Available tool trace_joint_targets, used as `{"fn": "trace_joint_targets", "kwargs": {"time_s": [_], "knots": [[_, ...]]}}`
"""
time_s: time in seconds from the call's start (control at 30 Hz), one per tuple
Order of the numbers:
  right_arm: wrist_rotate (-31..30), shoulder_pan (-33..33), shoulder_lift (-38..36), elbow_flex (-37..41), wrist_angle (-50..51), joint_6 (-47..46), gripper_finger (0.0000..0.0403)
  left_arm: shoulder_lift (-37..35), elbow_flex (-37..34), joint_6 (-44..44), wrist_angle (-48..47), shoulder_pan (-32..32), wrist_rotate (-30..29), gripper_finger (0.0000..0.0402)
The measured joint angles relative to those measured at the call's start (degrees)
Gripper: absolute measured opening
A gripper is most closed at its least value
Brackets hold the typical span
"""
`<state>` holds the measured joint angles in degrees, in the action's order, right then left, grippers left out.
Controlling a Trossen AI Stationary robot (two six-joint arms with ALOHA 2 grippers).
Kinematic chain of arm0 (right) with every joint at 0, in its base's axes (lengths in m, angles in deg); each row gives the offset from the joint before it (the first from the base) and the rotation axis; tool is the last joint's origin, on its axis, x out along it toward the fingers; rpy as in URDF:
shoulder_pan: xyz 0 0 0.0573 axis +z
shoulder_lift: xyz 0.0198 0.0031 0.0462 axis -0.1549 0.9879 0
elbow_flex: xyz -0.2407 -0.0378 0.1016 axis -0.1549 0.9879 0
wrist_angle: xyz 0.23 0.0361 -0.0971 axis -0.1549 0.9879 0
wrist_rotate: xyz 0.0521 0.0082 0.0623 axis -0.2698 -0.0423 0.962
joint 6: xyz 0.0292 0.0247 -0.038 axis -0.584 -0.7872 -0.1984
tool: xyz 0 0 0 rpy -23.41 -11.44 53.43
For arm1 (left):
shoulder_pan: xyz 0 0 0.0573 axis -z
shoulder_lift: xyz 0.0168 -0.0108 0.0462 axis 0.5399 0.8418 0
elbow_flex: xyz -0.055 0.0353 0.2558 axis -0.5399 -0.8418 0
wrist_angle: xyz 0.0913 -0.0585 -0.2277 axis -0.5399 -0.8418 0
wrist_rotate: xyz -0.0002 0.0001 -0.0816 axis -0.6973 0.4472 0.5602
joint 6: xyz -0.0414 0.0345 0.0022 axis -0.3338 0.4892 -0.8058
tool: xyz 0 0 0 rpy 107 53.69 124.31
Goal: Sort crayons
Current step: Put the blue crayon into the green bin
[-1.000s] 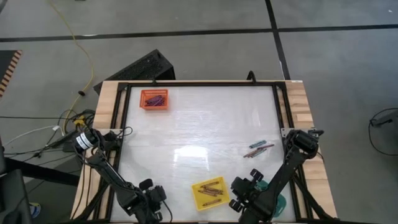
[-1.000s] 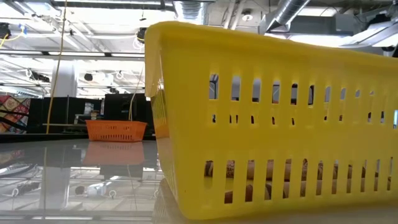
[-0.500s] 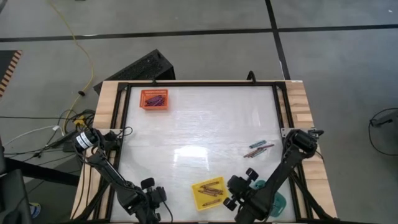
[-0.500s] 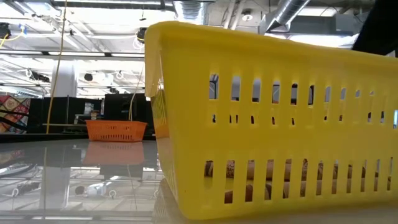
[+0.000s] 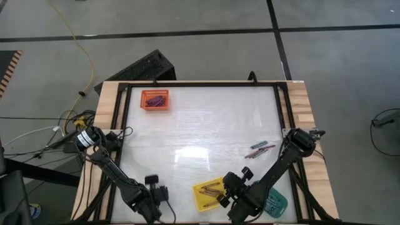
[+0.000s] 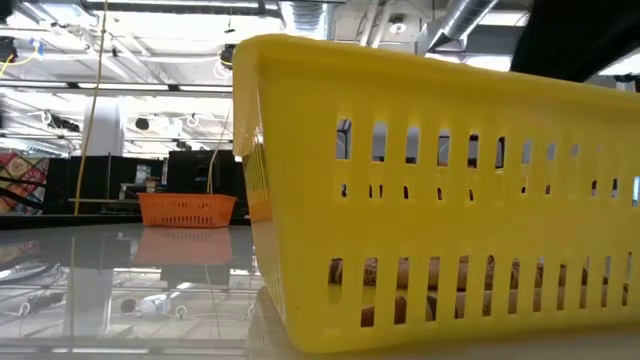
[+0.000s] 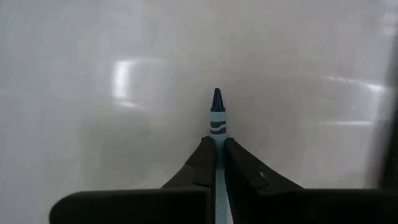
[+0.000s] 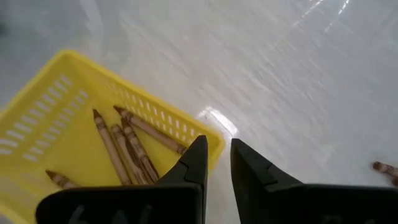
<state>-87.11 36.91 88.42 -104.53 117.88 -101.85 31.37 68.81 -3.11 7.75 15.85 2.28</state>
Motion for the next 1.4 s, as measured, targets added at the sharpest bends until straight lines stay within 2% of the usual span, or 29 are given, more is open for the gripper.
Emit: {"fn": "trace_joint_targets", "kwargs": {"time_s": [0.13, 0.47, 1.07, 1.2, 1.4], "knots": [[-0.11, -1.17, 0.00, 0.00, -1.08, 0.17, 0.0064, -1.63, -0.28, 2.93, -4.21, -1.66, -3.52, 0.0000], [-0.11, -3.02, 0.00, 0.00, -4.41, 2.84, 0.0064, -3.03, -0.09, 8.96, -6.48, -4.00, -4.63, 0.0000], [-0.07, -9.93, 0.00, 0.00, -20.42, 21.76, 0.0064, -4.18, 0.00, 10.58, -6.47, -5.28, -4.72, 0.0000], [0.09, -11.05, 0.00, 0.00, -23.24, 25.42, 0.0064, -6.89, 0.02, 10.67, -6.59, -5.81, -7.77, 0.0000], [0.26, -11.26, 0.00, 0.00, -23.89, 25.50, 0.0064, -12.33, 0.04, 13.01, -6.73, -6.58, -13.02, 0.0000]]}}
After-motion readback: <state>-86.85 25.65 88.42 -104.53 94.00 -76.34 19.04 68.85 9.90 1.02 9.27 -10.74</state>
